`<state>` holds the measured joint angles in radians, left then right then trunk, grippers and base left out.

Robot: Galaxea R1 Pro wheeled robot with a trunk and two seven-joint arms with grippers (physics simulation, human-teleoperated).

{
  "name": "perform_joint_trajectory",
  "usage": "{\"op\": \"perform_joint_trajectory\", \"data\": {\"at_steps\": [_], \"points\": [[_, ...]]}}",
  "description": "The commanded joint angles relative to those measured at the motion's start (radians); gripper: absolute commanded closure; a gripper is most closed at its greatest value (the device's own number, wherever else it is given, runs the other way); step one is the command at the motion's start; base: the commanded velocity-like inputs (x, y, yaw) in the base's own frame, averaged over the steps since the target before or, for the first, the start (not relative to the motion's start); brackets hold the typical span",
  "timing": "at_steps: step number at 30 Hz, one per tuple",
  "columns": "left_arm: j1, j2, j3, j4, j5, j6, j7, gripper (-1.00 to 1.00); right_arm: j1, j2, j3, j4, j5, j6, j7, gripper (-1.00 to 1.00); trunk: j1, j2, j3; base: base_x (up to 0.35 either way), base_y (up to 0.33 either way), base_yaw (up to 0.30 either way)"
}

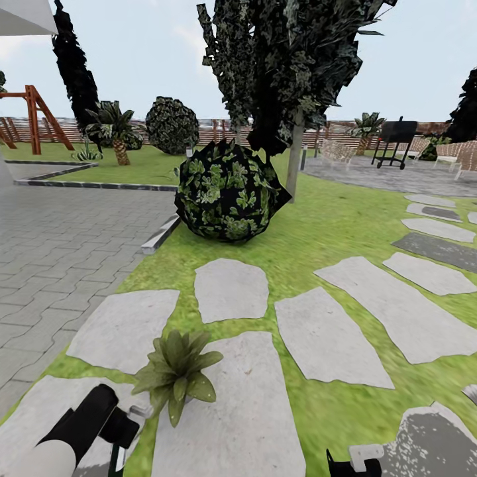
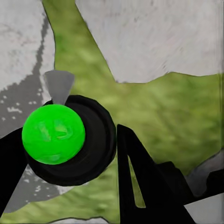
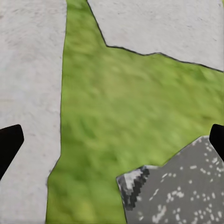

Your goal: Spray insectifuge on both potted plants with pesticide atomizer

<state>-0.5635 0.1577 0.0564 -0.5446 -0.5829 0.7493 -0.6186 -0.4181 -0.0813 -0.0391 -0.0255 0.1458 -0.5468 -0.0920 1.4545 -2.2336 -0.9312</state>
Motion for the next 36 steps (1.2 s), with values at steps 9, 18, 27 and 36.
{"op": "perform_joint_trajectory", "data": {"at_steps": [9,18,27,36], "points": [[0.001,-0.004,-0.001,-0.002,-0.021,-0.010,-0.133,1.00,-0.001,0.000,-0.004,0.001,0.011,-0.002,-0.006,-1.00,0.000,0.000,-0.001,0.000,0.000,0.000],[0.002,-0.028,-0.109,-0.001,-0.018,-0.010,-0.039,1.00,-0.001,0.000,-0.004,0.000,0.011,-0.002,-0.008,-1.00,0.000,0.000,-0.001,-0.005,0.094,-0.051],[0.002,-0.029,-0.109,-0.004,-0.011,-0.008,-0.044,1.00,-0.001,0.000,-0.004,0.000,0.011,-0.002,-0.006,-1.00,0.000,0.000,-0.001,-0.003,0.150,-0.274],[0.002,-0.029,-0.109,-0.011,-0.011,-0.008,-0.048,1.00,-0.001,0.000,-0.004,0.000,0.011,-0.002,-0.006,-1.00,0.000,0.000,-0.001,-0.101,0.026,-0.015]]}}
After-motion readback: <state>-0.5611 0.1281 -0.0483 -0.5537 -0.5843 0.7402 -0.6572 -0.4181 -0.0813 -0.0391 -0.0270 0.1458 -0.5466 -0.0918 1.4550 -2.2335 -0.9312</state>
